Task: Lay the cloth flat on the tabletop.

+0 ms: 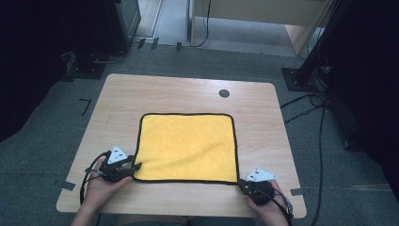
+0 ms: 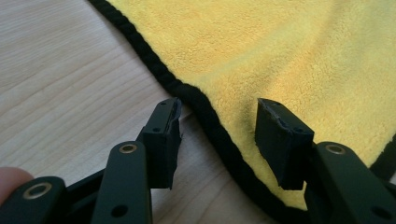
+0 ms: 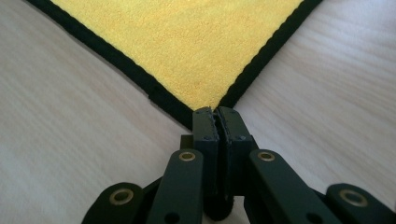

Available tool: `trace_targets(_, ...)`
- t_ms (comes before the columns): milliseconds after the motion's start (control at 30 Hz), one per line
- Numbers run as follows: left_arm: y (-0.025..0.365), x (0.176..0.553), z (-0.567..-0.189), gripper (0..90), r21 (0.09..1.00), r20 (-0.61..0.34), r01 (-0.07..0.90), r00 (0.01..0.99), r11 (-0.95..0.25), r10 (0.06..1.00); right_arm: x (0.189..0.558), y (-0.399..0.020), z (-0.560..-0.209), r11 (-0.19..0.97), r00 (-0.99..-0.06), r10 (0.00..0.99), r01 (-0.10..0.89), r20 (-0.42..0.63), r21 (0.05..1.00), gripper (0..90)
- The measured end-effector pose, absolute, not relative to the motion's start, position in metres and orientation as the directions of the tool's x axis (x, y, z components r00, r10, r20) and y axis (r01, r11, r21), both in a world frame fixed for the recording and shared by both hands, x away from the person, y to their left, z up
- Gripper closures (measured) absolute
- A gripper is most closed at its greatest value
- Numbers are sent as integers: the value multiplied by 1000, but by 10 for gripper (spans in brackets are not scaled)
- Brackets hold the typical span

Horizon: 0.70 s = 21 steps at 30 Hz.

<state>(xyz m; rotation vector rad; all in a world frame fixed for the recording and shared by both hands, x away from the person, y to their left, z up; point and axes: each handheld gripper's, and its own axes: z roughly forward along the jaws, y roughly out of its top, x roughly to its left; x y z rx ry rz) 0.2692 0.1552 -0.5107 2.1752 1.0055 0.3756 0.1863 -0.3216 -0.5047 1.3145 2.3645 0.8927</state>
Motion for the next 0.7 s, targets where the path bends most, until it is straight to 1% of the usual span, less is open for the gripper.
trace_targets(167,156,268,-511,502,702,-32,542,672,-462,740,183,-332,-504,398,-568,818,673,90,623,858)
trace_targets(200,156,268,-511,502,703,-34,541,674,-462,738,182,-332,-504,403,-570,817,669,84,625,835)
trace_targets(233,157,268,-511,502,700,-32,539,679,-468,734,182,-332,-505,417,-578,814,655,61,630,762)
trace_targets(267,157,268,-511,502,700,-32,539,679,-468,734,182,-332,-505,413,-571,819,655,57,633,728)
trace_targets(300,158,268,-510,502,699,-31,538,681,-471,732,182,-332,-505,413,-571,819,655,57,633,728)
trace_targets(333,158,268,-510,502,699,-32,539,681,-471,731,183,-334,-504,393,-550,834,648,43,653,673)
trace_targets(367,159,267,-510,502,697,-29,537,684,-475,729,183,-335,-503,382,-541,840,647,45,660,659)
trace_targets(433,160,266,-510,502,697,-24,535,682,-477,731,184,-335,-503,371,-535,843,646,50,668,645)
trace_targets(467,160,266,-510,502,697,-22,538,677,-474,736,186,-335,-503,332,-511,857,650,70,684,643)
trace_targets(600,161,265,-510,502,697,-19,539,672,-472,740,188,-333,-506,336,-514,855,656,74,676,647)
trace_targets(700,161,260,-512,465,705,-18,558,631,-437,776,188,-334,-502,314,-495,866,641,64,701,613)
